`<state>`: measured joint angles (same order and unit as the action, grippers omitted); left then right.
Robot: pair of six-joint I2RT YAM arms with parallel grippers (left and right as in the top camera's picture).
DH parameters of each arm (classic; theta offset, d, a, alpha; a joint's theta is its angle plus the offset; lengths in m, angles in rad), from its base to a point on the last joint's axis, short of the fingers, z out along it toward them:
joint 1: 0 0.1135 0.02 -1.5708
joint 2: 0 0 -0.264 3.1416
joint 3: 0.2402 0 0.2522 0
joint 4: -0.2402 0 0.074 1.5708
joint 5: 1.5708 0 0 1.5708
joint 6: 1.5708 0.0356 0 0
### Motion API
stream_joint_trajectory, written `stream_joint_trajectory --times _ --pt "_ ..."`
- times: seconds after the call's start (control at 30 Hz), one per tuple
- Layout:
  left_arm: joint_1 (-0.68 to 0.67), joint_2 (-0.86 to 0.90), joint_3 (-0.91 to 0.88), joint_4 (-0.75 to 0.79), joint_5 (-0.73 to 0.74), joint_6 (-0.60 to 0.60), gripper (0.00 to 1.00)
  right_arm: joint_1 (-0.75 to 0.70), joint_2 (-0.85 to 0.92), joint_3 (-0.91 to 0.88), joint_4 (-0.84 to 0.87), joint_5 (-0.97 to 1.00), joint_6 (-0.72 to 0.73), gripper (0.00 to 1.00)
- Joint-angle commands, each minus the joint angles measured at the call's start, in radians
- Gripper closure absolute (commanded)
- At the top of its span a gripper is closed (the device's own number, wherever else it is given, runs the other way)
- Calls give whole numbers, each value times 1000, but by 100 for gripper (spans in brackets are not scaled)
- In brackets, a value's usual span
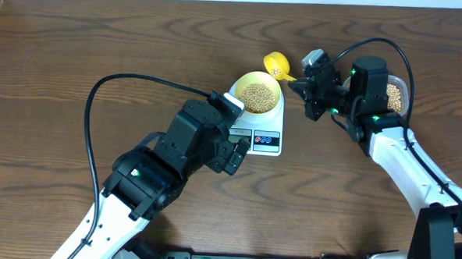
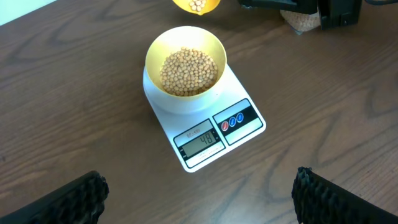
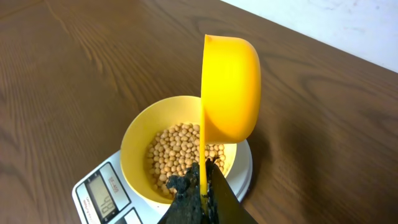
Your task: Scoop item into bowl and weigh 50g on scale
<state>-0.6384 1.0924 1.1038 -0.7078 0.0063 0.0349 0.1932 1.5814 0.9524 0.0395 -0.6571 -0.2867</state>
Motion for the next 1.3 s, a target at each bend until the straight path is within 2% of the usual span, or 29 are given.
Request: stream_joint_trajectory --times 0.0,0.9,1.27 --pt "4 5 0 -3 9 17 3 -5 8 -1 -11 -1 -78 99" --pt "4 5 0 -3 9 17 3 -9 8 -1 -29 44 -109 99" --pt "4 5 0 -3 9 17 3 -8 8 -1 -29 25 -8 99"
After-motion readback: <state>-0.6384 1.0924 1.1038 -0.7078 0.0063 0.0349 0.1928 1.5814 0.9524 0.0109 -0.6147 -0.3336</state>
